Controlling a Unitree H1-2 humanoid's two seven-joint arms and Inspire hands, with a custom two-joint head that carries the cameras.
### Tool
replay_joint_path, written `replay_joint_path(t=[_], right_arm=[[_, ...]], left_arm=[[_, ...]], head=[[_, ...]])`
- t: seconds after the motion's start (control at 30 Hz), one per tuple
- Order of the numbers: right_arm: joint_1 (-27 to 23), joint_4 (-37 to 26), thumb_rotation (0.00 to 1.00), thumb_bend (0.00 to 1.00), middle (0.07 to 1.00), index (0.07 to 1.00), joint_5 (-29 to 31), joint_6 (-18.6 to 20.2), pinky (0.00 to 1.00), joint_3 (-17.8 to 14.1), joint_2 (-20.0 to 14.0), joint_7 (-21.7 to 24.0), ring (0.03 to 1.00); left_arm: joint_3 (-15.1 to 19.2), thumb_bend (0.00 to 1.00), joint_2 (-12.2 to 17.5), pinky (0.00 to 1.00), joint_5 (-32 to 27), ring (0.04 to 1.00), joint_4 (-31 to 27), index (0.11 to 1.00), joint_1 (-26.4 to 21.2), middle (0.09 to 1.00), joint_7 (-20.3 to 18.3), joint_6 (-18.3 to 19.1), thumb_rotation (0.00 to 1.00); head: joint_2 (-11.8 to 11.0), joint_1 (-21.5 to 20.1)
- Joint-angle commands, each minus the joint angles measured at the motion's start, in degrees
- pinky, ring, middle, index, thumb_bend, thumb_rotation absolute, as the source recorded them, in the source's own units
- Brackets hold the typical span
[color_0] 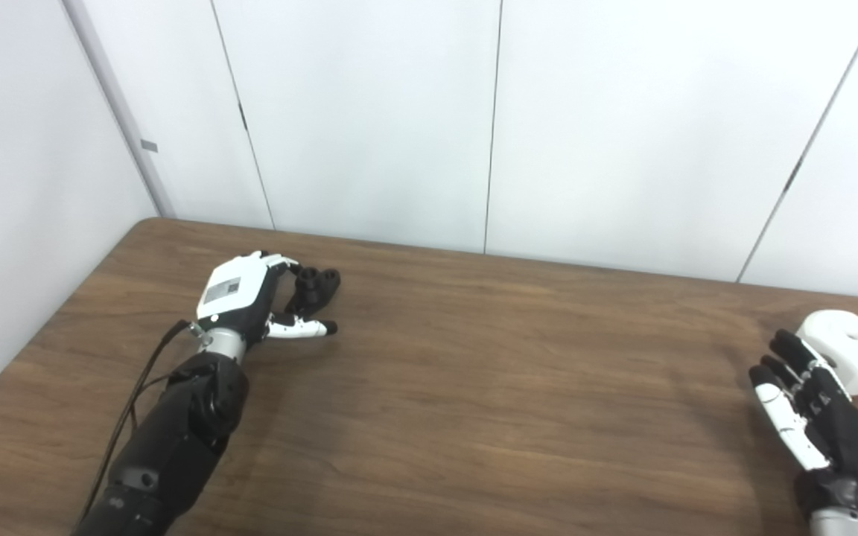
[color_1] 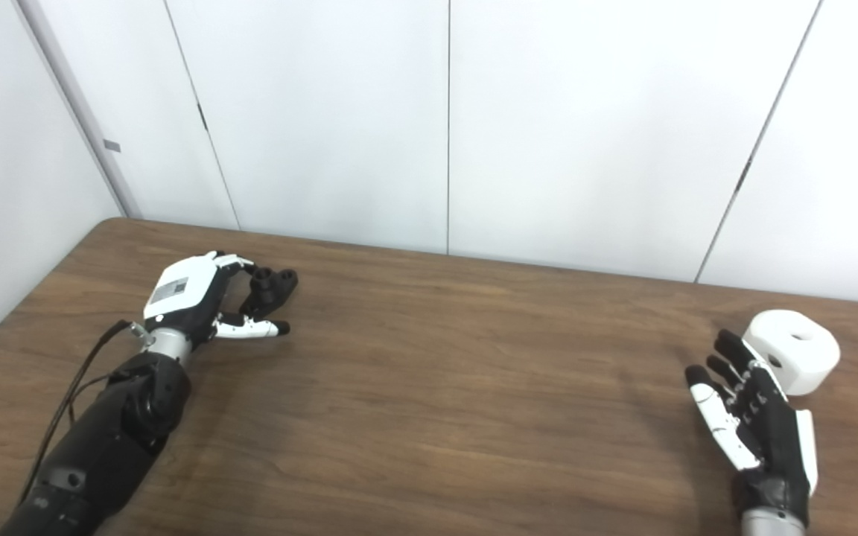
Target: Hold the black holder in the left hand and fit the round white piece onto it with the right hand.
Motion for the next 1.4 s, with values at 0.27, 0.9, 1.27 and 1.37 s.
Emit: replay_joint_path(t=[0.27, 0.9, 1.27, 1.37], right_arm=[[-1.39, -5.24, 0.49, 0.47, 0.872, 0.841, 1.10, 0.36, 0.79, -0.86, -0.27, -0.34, 0.852], [-1.40, -7.44, 0.46, 0.46, 0.868, 0.832, 1.78, 0.83, 0.78, -1.53, -0.61, -0.07, 0.845], [-1.45, -6.78, 0.47, 0.48, 0.853, 0.824, 0.40, 0.38, 0.74, -1.17, -0.98, -0.23, 0.822], [-1.37, -6.36, 0.48, 0.48, 0.849, 0.823, 0.37, -0.21, 0.74, -1.24, -0.92, -0.19, 0.817]], left_arm=[[1.73, 0.96, 2.63, 0.93, 0.04, 0.886, -0.64, 0.614, -2.98, 0.780, 6.20, -7.51, 0.21], [1.78, 1.00, 3.26, 0.80, 0.35, 0.831, -0.25, 0.640, -4.03, 0.764, 7.32, -12.11, 0.24], [1.60, 1.00, 2.92, 0.89, 0.22, 0.940, -1.80, 0.884, -4.42, 0.920, 0.39, -4.44, 0.51], [1.54, 1.00, 2.83, 0.91, 0.25, 0.963, -1.52, 0.907, -4.55, 0.940, -0.66, -2.80, 0.55]], head=[[1.28, -0.19], [2.43, 0.35], [2.02, 0.43], [1.94, 0.31]])
